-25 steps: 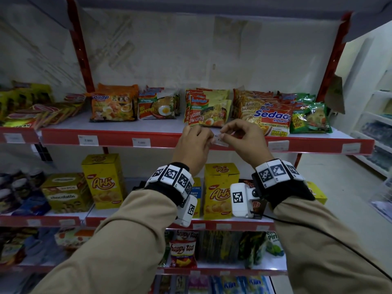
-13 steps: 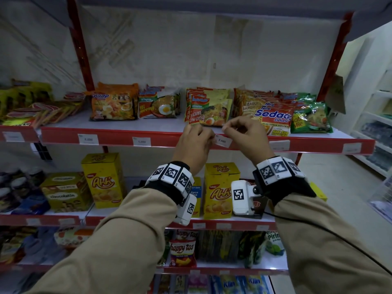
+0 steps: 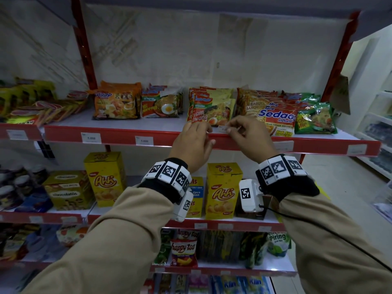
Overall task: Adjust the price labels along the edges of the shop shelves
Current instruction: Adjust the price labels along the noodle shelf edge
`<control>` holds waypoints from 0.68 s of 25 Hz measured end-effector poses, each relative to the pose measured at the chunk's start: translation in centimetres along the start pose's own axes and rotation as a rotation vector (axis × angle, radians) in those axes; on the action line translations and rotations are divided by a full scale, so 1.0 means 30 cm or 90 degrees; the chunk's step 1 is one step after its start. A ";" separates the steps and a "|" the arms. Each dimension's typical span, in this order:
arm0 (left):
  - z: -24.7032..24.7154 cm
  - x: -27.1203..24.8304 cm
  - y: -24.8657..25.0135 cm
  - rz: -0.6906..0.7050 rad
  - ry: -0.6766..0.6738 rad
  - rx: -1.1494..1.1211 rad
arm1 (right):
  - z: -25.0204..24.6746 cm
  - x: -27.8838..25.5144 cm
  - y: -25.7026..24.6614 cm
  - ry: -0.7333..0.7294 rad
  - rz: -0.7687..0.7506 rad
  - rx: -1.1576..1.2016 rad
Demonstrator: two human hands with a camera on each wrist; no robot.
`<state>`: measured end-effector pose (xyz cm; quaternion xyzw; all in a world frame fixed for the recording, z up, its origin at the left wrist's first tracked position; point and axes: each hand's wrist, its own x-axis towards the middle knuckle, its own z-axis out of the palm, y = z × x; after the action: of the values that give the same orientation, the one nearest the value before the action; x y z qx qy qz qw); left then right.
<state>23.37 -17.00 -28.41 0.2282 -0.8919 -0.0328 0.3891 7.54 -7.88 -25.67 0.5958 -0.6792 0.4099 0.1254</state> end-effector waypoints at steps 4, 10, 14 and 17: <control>-0.007 -0.002 -0.003 -0.024 -0.008 -0.017 | 0.023 0.005 -0.018 -0.091 -0.019 -0.059; 0.004 0.013 -0.009 -0.023 -0.036 0.041 | 0.016 -0.002 -0.016 -0.120 -0.041 -0.109; 0.009 0.013 -0.014 -0.017 -0.039 0.058 | 0.010 -0.003 -0.007 -0.140 -0.039 -0.166; 0.010 0.013 -0.013 -0.020 -0.049 0.080 | 0.013 -0.005 -0.008 -0.149 -0.037 -0.200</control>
<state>23.08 -17.56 -28.43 0.2644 -0.9029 0.0081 0.3387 7.91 -8.06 -25.92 0.6321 -0.7271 0.2229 0.1487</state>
